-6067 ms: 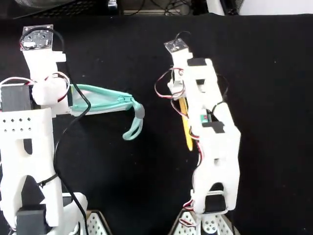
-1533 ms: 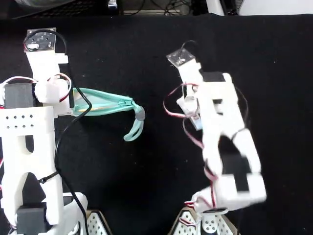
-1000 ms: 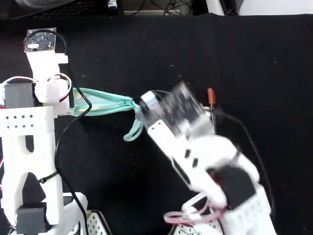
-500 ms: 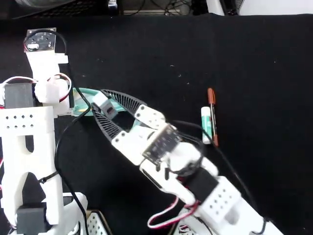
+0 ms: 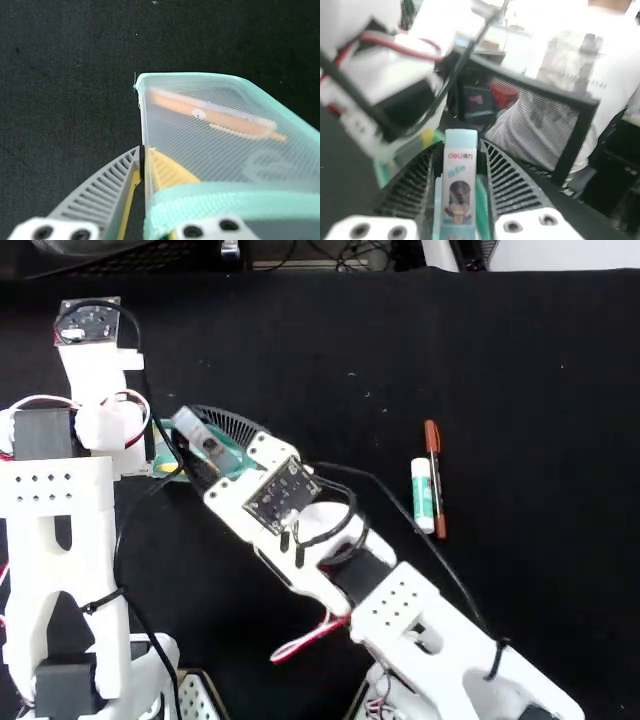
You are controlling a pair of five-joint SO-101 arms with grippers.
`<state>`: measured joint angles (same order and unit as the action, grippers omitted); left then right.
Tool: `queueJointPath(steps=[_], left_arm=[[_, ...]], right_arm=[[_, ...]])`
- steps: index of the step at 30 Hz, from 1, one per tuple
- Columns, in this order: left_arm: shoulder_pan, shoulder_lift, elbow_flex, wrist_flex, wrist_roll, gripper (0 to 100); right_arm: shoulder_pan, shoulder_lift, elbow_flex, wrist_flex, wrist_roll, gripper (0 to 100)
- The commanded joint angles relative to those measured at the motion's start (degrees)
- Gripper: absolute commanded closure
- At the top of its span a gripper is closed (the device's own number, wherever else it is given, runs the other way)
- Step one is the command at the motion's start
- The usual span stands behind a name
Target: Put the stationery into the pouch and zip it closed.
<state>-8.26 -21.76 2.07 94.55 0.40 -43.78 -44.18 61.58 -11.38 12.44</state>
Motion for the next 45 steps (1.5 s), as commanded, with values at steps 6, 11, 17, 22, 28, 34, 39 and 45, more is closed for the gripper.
queueJointPath(steps=[6, 11, 17, 22, 28, 34, 39, 45], left_arm=[[-0.04, 0.26, 0.13, 0.44, 0.00, 97], [-0.04, 0.26, 0.13, 0.44, 0.00, 97], [-0.04, 0.26, 0.04, 0.44, 0.00, 97], [-0.04, 0.26, 0.04, 0.44, 0.00, 97], [-0.04, 0.26, 0.04, 0.44, 0.00, 97], [-0.04, 0.26, 0.04, 0.44, 0.00, 97], [-0.04, 0.26, 0.04, 0.44, 0.00, 97], [-0.04, 0.26, 0.04, 0.44, 0.00, 97]], right_arm=[[0.88, 4.35, -8.84, 0.26, -0.53, 98.6], [1.05, 5.58, -7.08, 8.53, -0.09, 98.4], [0.97, 5.41, -13.14, 26.02, -0.09, 88.6], [0.35, 5.41, -23.78, 43.78, -0.09, 74.4], [0.18, 5.32, -31.43, 54.42, -0.09, 76.0], [0.18, 5.32, -31.69, 55.74, -0.09, 79.9], [0.09, 5.32, -31.78, 55.74, 0.00, 99.2], [0.00, 4.88, -31.87, 57.14, 1.76, 98.5]])
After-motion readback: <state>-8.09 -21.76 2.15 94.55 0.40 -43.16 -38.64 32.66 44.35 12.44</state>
